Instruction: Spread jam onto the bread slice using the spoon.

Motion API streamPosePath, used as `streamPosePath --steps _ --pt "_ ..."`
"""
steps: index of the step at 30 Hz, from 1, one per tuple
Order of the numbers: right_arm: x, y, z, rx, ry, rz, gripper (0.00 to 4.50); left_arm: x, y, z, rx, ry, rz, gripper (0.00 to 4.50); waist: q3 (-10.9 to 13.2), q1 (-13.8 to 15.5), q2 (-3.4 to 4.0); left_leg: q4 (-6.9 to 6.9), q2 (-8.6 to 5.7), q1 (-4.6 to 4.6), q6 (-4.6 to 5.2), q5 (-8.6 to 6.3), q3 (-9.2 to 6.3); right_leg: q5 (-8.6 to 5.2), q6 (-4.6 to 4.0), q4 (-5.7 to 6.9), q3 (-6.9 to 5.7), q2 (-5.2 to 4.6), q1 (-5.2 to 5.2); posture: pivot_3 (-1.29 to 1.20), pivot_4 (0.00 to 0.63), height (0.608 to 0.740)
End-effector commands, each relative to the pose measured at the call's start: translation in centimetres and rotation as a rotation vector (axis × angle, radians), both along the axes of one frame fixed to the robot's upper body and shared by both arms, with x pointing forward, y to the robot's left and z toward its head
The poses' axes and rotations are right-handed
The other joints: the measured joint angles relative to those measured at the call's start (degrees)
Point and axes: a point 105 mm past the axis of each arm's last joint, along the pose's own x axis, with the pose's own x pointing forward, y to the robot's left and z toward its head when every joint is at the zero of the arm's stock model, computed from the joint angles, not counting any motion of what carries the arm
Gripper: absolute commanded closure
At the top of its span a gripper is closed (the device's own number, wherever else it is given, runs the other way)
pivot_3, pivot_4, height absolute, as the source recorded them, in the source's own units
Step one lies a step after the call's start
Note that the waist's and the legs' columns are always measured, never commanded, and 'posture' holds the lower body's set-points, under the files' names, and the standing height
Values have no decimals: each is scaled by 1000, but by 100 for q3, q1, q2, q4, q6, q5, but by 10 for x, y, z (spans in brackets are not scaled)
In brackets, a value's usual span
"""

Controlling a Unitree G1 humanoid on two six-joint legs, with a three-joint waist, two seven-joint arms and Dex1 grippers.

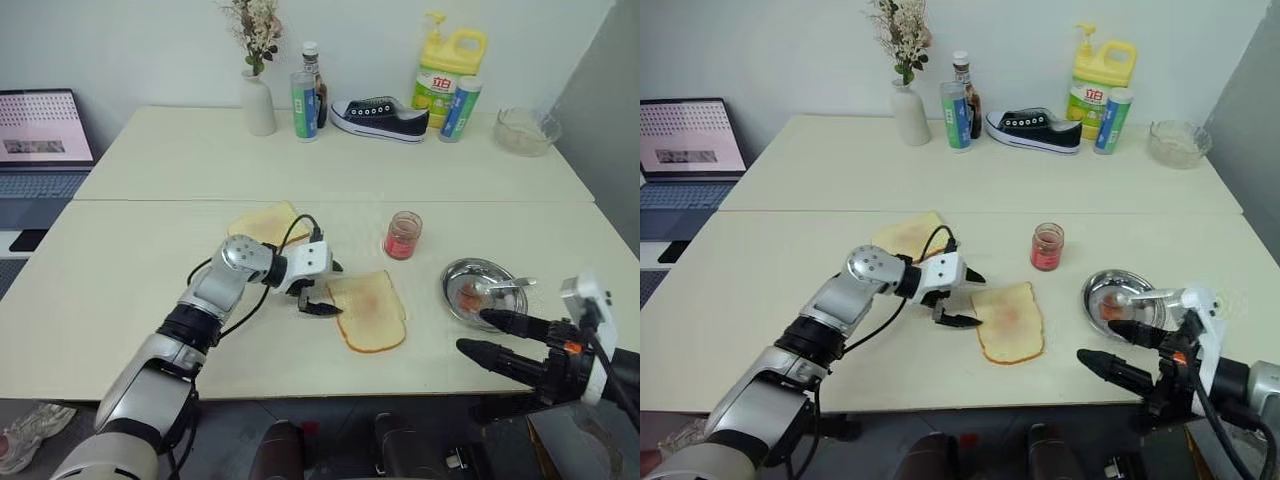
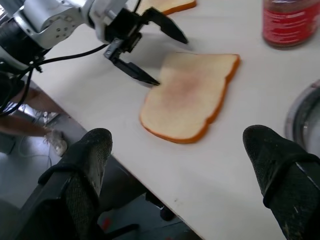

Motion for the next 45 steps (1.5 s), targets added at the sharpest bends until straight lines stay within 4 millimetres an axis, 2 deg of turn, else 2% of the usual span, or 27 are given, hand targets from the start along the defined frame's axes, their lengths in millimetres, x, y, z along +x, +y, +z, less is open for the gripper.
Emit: streamPosePath --steps 1,3,5,8,10,15,21,24,33,38,45 --pt "5 -26 10 26 -68 -151 0 9 26 29 -9 -89 78 48 0 -6 0 -2 1 0 0 0 1 0 0 0 0 0 -1 0 150 740" --pt "8 -43 6 45 -83 -267 0 0 22 45 -126 -64 89 48 -1 -8 2 -5 4 0 0 0 1 0 -1 0 -1 1 -3 0 150 740" --pt "13 -62 -1 98 -88 -407 0 -20 8 65 -287 12 75 48 -1 -5 2 -7 6 -2 0 0 1 -1 -1 -1 -3 -2 -4 0 150 740" --pt "21 -80 -13 198 -65 -528 0 -48 -9 77 -367 76 21 48 -1 10 4 -2 10 -6 0 0 1 -1 0 -4 -2 -12 -3 0 150 740" --pt "29 -92 -19 276 -48 -592 0 -60 -17 80 -387 92 2 48 -1 -2 4 0 6 -2 0 0 6 -3 -4 -3 4 -12 -2 0 150 740" --pt "61 -114 -34 470 7 -668 0 -80 -29 72 -366 96 -24 48 -9 -62 22 0 0 13 0 0 14 -15 -28 2 14 -3 5 0 150 740" --pt "91 -118 -40 586 56 -661 0 -89 -38 69 -386 108 -14 48 -8 -103 29 -4 1 11 0 0 7 -1 -4 3 8 2 3 0 150 740" --pt "103 -116 -53 581 101 -650 0 -90 -45 72 -415 99 0 48 -8 -105 28 -3 0 10 0 0 8 0 -2 1 9 2 4 0 150 740" --pt "121 -118 -71 563 145 -650 0 -99 -50 73 -437 95 26 48 -9 -131 30 -3 -2 10 0 0 10 2 1 1 12 1 2 0 150 740" --pt "126 -118 -70 575 137 -638 0 -97 -47 75 -437 87 46 48 -9 -138 30 -4 -2 10 0 0 9 2 1 1 11 2 2 0 150 740" --pt "137 -109 -81 559 150 -625 0 -94 -48 79 -430 72 40 48 -9 -162 30 -2 -2 13 0 0 11 2 2 1 13 3 4 0 150 740"
